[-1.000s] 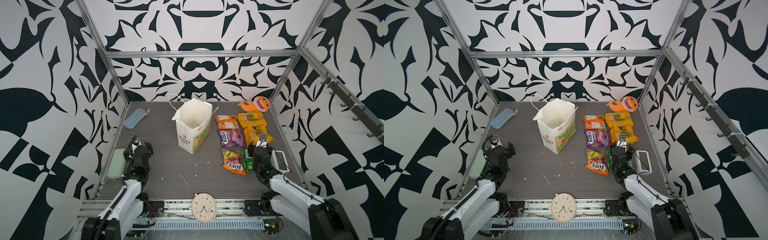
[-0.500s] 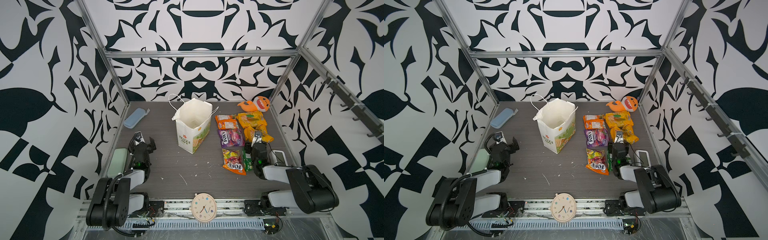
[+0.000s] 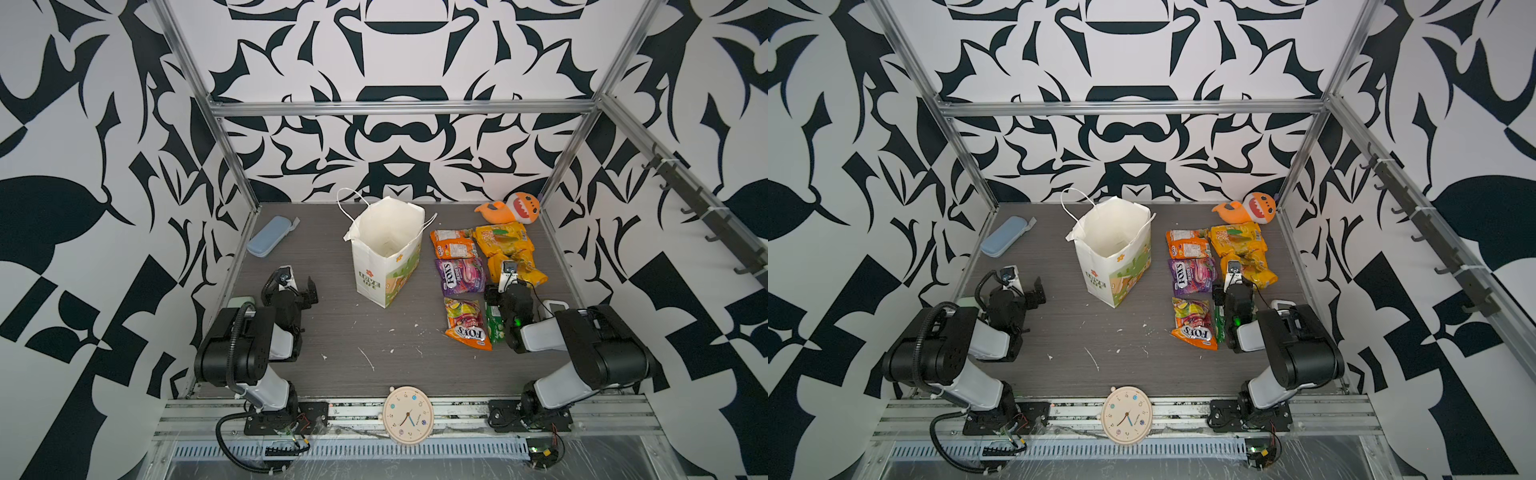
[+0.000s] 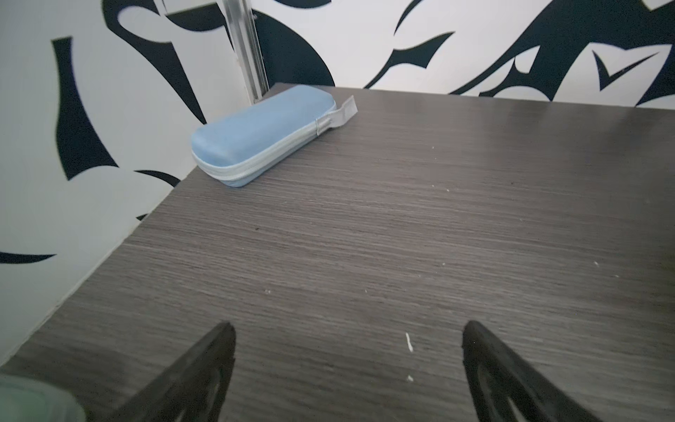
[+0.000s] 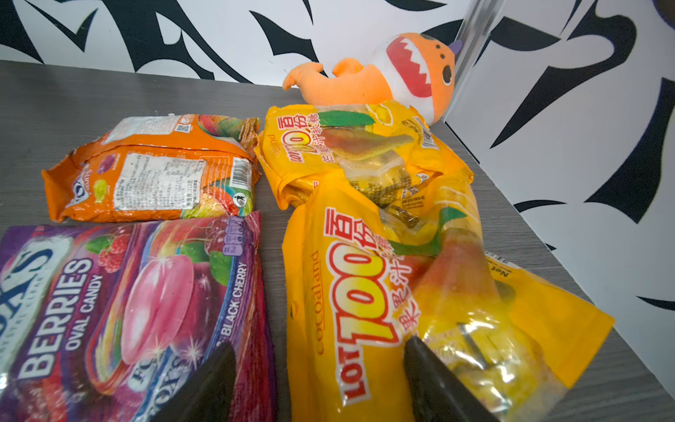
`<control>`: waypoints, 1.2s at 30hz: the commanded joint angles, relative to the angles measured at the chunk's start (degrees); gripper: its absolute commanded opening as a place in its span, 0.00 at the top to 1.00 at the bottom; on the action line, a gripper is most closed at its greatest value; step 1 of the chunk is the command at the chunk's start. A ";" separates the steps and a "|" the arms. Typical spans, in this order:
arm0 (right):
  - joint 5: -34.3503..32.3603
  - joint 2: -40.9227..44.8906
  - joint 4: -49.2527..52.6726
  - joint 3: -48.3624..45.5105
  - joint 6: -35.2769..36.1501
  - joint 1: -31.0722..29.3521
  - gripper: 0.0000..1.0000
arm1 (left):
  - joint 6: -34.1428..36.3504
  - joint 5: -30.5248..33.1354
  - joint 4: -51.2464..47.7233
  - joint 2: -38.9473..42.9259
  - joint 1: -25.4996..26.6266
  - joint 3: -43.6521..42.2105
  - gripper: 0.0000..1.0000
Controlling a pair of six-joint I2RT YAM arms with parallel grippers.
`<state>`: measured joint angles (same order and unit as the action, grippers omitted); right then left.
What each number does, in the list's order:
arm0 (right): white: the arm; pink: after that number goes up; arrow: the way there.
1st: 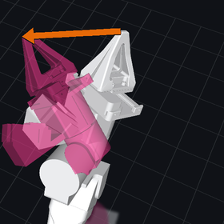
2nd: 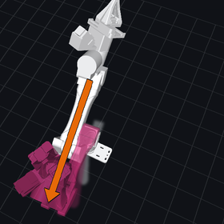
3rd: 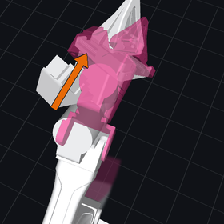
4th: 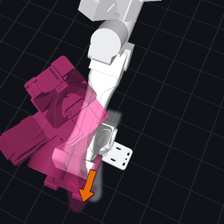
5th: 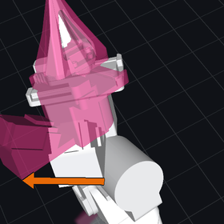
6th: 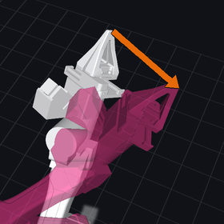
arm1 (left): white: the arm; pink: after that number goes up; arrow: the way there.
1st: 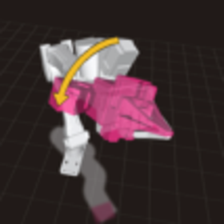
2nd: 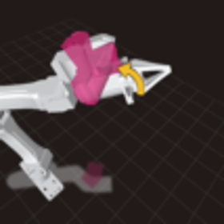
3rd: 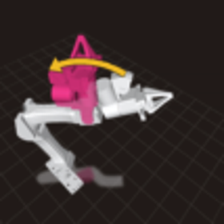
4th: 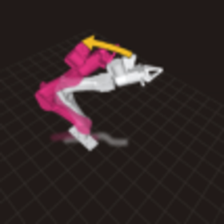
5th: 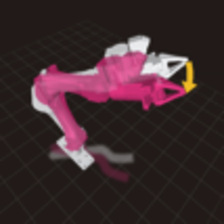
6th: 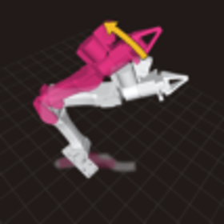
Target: Take the snacks out of the paper bag
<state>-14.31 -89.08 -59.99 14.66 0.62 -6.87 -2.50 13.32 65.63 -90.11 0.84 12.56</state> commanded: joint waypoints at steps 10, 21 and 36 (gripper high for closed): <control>0.60 0.13 6.54 5.12 -1.68 1.56 0.00 | -3.17 -2.64 -13.84 1.16 -3.53 9.09 0.01; 1.21 -0.44 6.52 5.43 -1.59 1.55 0.00 | -3.11 -2.76 -14.03 1.16 -3.48 9.15 0.01; 1.49 0.03 6.96 5.30 -1.31 1.56 0.00 | -3.43 -2.69 -13.56 1.30 -3.53 8.76 0.01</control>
<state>-13.63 -89.08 -54.17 18.92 -0.21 -5.43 -4.73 11.07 51.13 -89.52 -2.61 21.85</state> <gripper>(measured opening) 0.996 0.993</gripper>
